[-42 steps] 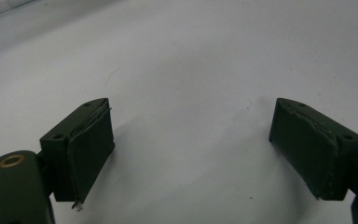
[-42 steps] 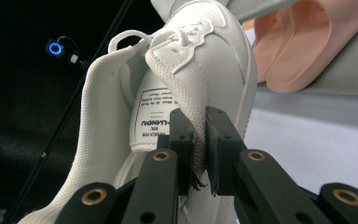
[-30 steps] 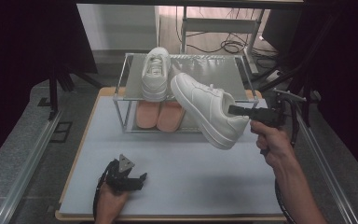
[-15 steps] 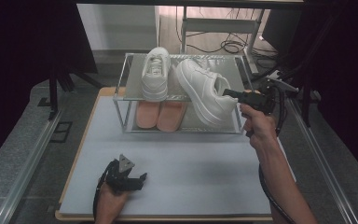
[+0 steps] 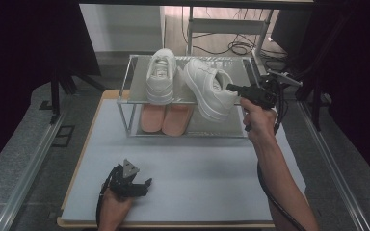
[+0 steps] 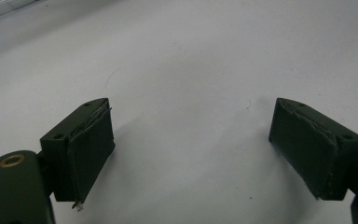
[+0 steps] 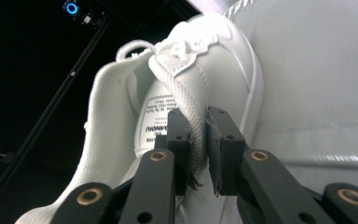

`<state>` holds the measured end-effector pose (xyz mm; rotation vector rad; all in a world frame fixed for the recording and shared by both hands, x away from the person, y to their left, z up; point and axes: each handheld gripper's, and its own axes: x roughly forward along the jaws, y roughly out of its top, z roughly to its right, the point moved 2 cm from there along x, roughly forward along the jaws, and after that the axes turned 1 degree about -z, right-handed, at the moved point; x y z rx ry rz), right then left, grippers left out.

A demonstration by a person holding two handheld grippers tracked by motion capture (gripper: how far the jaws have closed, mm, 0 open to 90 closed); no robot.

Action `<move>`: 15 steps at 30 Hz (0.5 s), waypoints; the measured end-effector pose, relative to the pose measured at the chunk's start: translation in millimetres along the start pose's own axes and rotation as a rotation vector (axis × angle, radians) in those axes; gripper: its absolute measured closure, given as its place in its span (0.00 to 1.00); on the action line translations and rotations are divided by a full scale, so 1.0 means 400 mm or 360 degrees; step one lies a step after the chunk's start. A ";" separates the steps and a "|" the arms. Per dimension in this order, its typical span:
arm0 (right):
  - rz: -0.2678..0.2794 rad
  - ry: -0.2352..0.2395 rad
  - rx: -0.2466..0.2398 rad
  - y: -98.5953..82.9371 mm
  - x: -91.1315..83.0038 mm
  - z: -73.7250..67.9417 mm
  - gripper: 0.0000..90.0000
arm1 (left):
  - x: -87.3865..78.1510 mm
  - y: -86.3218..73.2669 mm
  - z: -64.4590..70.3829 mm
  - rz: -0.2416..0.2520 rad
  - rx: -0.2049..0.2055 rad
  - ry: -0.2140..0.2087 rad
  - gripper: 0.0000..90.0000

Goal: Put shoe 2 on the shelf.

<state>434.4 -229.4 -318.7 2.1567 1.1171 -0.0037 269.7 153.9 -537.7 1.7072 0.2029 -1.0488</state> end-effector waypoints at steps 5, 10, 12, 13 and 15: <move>0.0003 -0.0037 -0.0072 -0.004 0.024 -0.025 0.86 | 0.000 0.000 0.000 0.0002 0.0002 0.0004 0.15; 0.0000 -0.0066 -0.0141 -0.007 0.037 -0.042 0.82 | 0.000 0.000 0.002 0.0008 0.0000 0.0009 0.15; -0.0004 -0.0043 -0.0155 -0.007 0.037 -0.037 0.80 | 0.000 0.000 0.001 0.0004 0.0005 0.0008 0.15; 0.0000 -0.0031 -0.0162 -0.007 0.037 -0.036 0.78 | 0.000 0.000 0.001 0.0004 0.0004 0.0008 0.15; -0.0008 -0.0038 -0.0205 -0.007 0.038 -0.036 0.71 | 0.000 0.000 0.001 0.0007 -0.0001 0.0008 0.15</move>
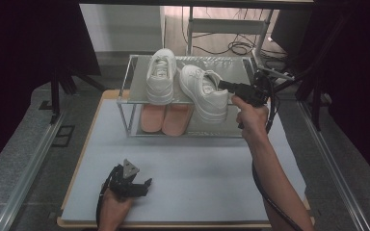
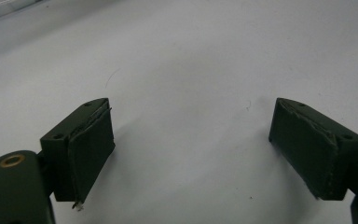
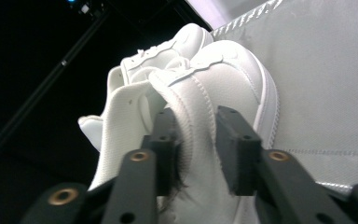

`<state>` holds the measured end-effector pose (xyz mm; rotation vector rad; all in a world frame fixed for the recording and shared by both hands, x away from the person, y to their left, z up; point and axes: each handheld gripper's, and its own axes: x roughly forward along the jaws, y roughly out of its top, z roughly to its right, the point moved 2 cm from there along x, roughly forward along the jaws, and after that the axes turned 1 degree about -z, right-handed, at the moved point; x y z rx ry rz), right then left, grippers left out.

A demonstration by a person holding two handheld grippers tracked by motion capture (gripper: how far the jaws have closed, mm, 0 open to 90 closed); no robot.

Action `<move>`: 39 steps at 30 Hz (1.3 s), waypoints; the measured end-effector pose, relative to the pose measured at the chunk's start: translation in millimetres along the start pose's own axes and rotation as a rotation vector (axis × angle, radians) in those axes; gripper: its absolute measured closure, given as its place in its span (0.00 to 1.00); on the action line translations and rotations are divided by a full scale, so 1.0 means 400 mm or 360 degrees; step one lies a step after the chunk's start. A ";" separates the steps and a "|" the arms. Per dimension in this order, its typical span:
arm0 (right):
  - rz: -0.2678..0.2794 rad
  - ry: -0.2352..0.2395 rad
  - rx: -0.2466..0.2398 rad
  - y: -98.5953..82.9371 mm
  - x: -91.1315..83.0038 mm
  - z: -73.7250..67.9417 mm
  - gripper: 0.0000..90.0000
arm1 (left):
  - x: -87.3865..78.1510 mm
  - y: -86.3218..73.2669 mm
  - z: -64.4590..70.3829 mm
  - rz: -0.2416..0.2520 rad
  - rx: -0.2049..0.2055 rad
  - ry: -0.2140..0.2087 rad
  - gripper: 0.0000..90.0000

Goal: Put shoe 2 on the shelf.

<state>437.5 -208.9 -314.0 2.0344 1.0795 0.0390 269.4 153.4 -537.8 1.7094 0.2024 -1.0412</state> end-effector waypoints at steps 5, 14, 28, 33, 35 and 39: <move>-0.0060 -0.0015 -0.0092 0.000 0.009 -0.005 0.57 | 0.000 0.000 0.000 -0.0002 0.0000 -0.0001 0.15; 0.0015 -0.0015 -0.0165 0.025 -0.055 0.000 0.51 | 0.000 0.000 0.001 0.0000 0.0003 0.0004 0.15; 0.0020 0.0136 -0.0065 -0.047 -0.138 0.085 0.73 | -0.001 0.000 0.001 -0.0001 0.0006 0.0005 0.15; -0.0002 0.0219 -0.0057 -0.096 -0.160 0.101 0.88 | -0.001 0.000 0.001 0.0000 0.0005 0.0005 0.15; -0.0007 0.0244 -0.0055 -0.116 -0.167 0.108 0.95 | -0.001 0.000 0.001 0.0000 0.0006 0.0006 0.15; -0.0045 0.0310 -0.0024 -0.153 -0.168 0.115 1.00 | 0.000 0.000 0.001 0.0000 0.0005 0.0005 0.15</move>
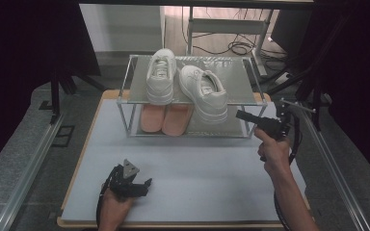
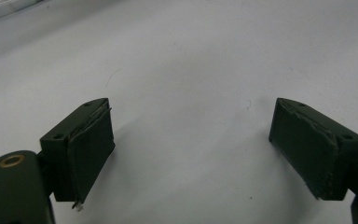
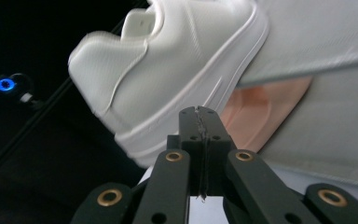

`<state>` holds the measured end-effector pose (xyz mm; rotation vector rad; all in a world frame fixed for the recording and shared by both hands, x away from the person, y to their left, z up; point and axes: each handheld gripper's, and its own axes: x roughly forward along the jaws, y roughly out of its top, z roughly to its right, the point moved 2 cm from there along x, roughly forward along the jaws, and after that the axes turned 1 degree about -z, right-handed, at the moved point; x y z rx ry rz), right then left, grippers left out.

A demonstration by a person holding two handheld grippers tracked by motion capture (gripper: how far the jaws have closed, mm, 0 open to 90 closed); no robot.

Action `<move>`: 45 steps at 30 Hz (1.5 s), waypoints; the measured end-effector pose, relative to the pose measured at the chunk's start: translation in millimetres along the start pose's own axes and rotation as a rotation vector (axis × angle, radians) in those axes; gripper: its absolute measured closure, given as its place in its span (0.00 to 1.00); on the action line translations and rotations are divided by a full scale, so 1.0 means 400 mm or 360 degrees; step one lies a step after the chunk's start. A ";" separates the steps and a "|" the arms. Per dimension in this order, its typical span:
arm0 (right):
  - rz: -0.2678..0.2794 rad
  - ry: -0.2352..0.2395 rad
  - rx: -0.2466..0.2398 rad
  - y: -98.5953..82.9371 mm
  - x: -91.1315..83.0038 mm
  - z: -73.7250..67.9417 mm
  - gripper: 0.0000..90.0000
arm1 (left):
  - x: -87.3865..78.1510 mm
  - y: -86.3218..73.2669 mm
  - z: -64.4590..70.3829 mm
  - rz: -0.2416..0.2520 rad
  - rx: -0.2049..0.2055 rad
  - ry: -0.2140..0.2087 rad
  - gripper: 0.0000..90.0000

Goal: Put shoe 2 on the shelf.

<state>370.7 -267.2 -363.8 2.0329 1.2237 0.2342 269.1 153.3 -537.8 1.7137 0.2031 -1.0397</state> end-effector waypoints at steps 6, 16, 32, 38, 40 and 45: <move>-0.0038 0.0070 0.0032 -0.040 0.020 -0.009 1.00 | 0.000 0.000 0.000 0.0000 0.0000 0.0001 0.15; -0.0039 0.0129 0.0044 -0.059 0.055 -0.031 1.00 | 0.000 0.000 0.000 0.0000 0.0001 0.0002 0.15; -0.0036 0.0050 0.0019 -0.053 0.163 -0.051 1.00 | 0.000 0.000 0.002 0.0006 0.0004 0.0008 0.15; -0.0014 0.0050 0.0042 -0.046 0.206 -0.040 1.00 | -0.001 0.000 0.001 0.0001 0.0001 0.0003 0.15; -0.0010 0.0054 0.0055 -0.042 0.218 -0.037 1.00 | 0.000 0.000 0.000 0.0001 0.0000 0.0001 0.15; -0.0008 0.0023 0.0036 -0.032 0.255 -0.036 1.00 | 0.000 0.000 0.001 0.0002 0.0000 0.0001 0.15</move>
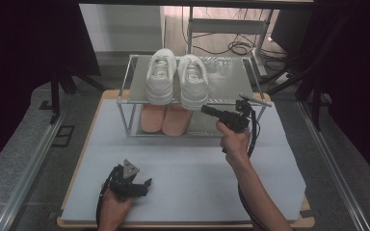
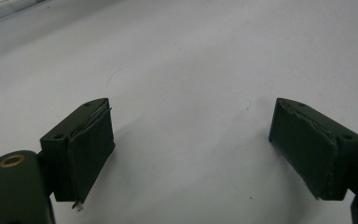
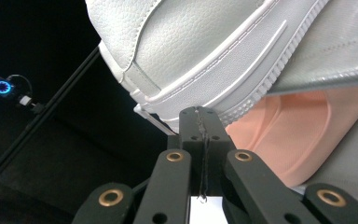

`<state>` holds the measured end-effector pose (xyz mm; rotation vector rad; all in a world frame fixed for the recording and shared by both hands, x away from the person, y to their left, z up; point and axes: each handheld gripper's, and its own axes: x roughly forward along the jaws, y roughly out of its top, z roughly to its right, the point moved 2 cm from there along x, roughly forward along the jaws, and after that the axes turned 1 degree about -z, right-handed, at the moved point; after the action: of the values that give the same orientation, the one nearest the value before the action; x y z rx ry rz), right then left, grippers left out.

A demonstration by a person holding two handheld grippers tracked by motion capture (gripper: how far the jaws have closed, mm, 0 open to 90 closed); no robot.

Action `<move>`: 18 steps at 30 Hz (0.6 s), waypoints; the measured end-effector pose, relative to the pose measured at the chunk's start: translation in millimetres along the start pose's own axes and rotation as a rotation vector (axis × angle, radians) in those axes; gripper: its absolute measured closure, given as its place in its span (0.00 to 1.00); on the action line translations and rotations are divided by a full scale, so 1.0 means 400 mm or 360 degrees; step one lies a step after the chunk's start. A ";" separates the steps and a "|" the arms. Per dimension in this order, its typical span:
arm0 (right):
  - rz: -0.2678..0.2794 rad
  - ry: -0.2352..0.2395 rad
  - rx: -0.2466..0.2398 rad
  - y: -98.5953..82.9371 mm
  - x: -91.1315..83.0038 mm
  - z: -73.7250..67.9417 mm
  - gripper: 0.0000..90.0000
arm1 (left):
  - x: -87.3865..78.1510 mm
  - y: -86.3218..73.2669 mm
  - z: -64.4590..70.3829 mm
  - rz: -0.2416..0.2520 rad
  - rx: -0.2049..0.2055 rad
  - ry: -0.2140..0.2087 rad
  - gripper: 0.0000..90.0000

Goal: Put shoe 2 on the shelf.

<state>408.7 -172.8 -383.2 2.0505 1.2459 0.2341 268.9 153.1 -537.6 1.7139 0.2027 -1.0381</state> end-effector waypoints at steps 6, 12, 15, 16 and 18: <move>-0.0001 -0.0013 -0.0020 0.008 0.032 0.004 1.00 | 0.000 0.000 0.000 0.0002 0.0000 0.0001 0.15; 0.0005 -0.0021 -0.0041 0.011 0.052 0.005 1.00 | 0.000 0.000 0.001 0.0003 0.0001 0.0002 0.15; 0.0011 -0.0021 -0.0049 0.012 0.059 0.004 1.00 | 0.000 0.000 0.000 0.0003 0.0002 0.0002 0.15; 0.0014 -0.0024 -0.0049 0.013 0.060 0.003 1.00 | 0.000 0.000 0.000 0.0002 0.0001 0.0001 0.15; 0.0025 -0.0026 -0.0057 0.014 0.062 0.002 1.00 | 0.000 0.000 0.000 0.0002 0.0002 0.0002 0.15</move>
<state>425.7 -154.3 -385.2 2.0283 1.2080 0.2447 268.9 153.0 -537.7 1.7156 0.2014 -1.0366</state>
